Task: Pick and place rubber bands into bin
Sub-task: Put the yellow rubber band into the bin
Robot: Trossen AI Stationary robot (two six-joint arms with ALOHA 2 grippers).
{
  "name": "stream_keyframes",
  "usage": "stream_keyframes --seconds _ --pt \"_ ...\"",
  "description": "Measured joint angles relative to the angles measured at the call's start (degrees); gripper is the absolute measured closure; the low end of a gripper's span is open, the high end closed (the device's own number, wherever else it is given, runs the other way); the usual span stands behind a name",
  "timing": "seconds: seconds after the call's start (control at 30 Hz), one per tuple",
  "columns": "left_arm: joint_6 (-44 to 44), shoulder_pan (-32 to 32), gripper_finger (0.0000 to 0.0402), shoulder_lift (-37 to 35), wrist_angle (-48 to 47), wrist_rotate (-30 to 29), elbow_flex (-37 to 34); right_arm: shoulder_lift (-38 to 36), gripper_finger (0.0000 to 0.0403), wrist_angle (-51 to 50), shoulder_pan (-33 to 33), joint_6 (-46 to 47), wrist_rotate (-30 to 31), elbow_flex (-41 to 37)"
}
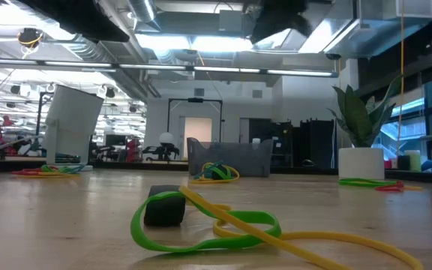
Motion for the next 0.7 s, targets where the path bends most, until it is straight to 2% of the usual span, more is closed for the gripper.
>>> stream_keyframes --seconds 0.2,0.33,0.57,0.7 --pt "-0.24 0.0 0.0398 -0.25 -0.03 -2.89 0.01 2.9 0.0403 1.14 -12.27 -13.67 -3.1 6.91" --pt "-3.71 0.0 0.0398 -0.99 0.07 -9.28 0.03 6.29 0.0403 1.68 -18.47 -20.68 -8.84 9.5" --pt "-7.72 0.02 0.0398 -2.29 0.16 -15.18 0.03 13.57 0.0403 0.47 -25.26 -28.88 -16.2 9.79" --pt "-10.28 0.02 0.0398 -2.27 0.16 -15.29 0.03 17.29 0.0403 -3.71 -27.43 -30.97 -16.47 9.8"
